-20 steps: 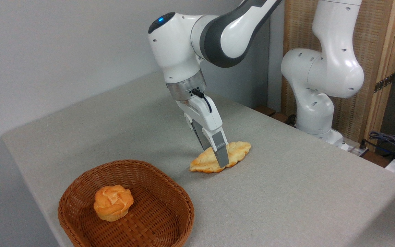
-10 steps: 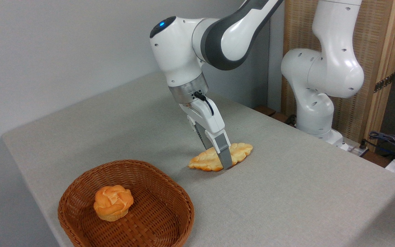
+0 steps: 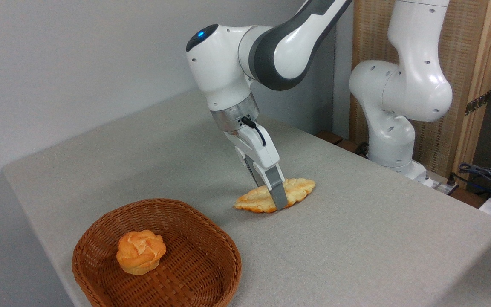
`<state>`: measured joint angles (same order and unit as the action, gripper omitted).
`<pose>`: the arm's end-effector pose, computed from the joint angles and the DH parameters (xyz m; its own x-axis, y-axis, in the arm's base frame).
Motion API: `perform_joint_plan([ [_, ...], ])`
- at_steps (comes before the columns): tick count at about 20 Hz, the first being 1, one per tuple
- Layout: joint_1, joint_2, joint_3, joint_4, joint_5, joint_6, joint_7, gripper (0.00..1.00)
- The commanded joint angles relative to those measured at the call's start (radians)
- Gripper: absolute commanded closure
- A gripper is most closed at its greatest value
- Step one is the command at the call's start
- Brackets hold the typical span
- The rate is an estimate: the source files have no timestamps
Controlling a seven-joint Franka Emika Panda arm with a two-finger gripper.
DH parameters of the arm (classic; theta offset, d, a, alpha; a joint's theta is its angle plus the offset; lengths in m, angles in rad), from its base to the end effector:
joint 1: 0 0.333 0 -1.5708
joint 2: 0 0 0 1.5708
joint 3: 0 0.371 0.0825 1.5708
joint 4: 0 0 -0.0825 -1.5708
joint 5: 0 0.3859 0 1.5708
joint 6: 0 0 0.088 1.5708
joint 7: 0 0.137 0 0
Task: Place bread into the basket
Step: 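Close the gripper on the middle of the golden bread loaf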
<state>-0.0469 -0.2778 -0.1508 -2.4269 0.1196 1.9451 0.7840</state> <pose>0.3989 -0.0695 0.4183 0.4960 -0.8323 -0.2475 -0.8517 -0.5219 0.0483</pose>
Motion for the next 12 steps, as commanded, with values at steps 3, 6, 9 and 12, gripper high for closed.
perform_joint_plan([
  [3, -0.001, -0.001, 0.005, -0.006, 0.011, 0.003, 0.021, 0.53],
  [6, -0.001, -0.003, 0.013, 0.009, 0.009, -0.008, 0.041, 0.54],
  [9, -0.001, 0.002, 0.019, 0.098, 0.0, -0.084, 0.053, 0.54],
  [12, -0.001, 0.035, 0.036, 0.234, -0.032, -0.144, 0.063, 0.56],
])
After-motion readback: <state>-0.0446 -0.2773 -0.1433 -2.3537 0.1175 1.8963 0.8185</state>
